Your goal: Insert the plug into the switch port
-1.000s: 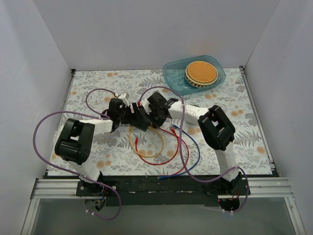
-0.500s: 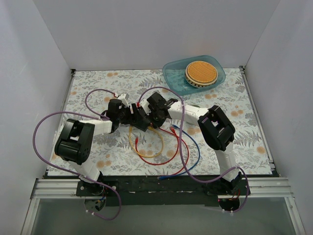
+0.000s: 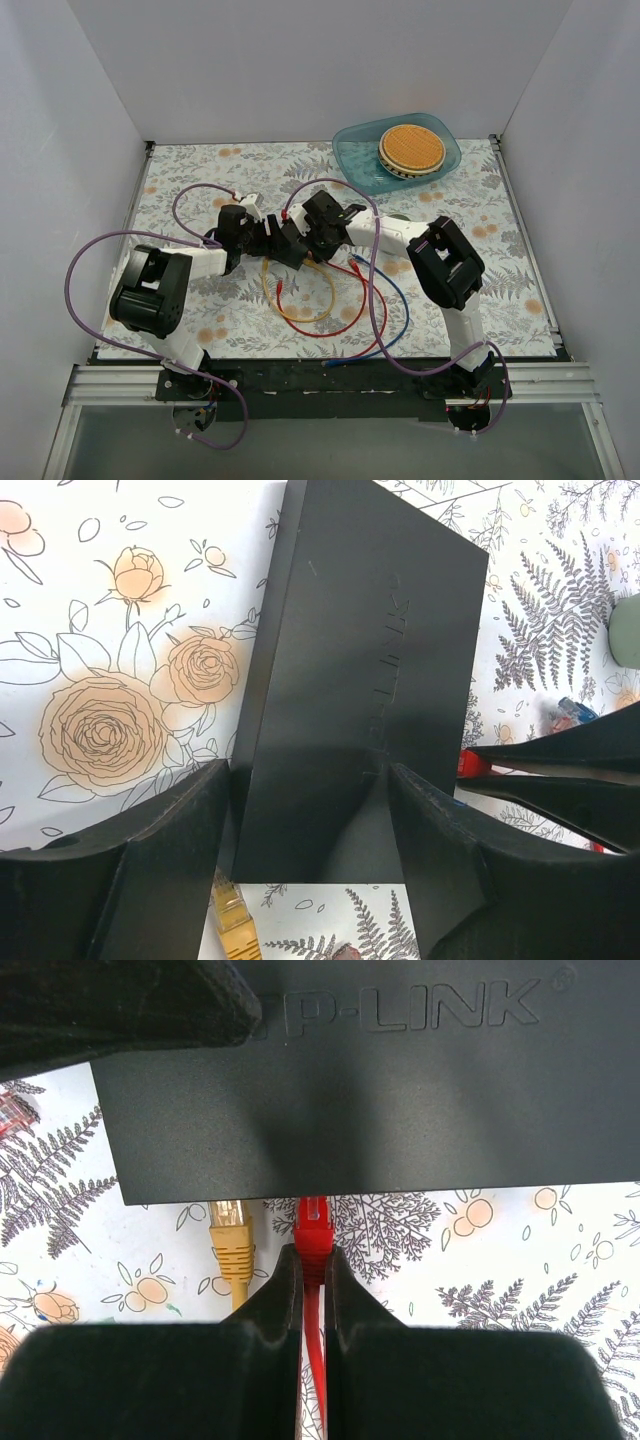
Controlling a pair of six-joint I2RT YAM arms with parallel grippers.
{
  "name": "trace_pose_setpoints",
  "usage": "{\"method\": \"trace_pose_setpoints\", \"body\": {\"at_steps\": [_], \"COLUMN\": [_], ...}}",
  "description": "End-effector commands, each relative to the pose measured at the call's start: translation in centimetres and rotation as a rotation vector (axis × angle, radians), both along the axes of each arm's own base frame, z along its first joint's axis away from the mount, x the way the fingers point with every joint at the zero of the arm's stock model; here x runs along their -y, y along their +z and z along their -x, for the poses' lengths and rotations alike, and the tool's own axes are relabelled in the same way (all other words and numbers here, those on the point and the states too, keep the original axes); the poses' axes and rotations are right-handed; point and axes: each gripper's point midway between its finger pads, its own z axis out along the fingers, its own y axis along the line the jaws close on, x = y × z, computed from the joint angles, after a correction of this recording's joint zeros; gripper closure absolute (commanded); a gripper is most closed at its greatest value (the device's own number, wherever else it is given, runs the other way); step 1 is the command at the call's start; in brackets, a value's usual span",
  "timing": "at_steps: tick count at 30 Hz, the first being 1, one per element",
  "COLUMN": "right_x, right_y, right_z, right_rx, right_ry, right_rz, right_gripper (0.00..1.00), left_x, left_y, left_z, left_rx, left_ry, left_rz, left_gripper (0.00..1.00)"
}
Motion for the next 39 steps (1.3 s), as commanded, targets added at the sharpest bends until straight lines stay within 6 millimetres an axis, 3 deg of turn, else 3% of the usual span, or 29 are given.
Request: {"method": "trace_pose_setpoints", "body": {"at_steps": [1,13,22,39], "right_x": [-6.5,-7.3,-7.7,-8.1], "right_y": [6.7,7.7,8.1,8.9], "right_z": [-1.6,-2.0,-2.0,-2.0], "right_rx": [0.136,0.14,0.13,0.145], "right_ry": [0.093,0.104,0.107,0.124], "right_rz": [-0.267,-0.288,-0.293,-0.325], "right_gripper": [0.99,0.99,0.99,0.99], "left_x": [4.7,8.2,10.3,13.5], "left_y": [4.2,5.4,7.9,9.1], "left_z": [3.1,5.6,7.0,9.5], "left_rx": [0.031,0.009,0.047,0.01], "left_ry": [-0.226,-0.346,-0.412,-0.551], "left_rz": [0.168,0.216,0.244,0.3], "left_gripper": [0.4,0.42,0.43,0.43]}}
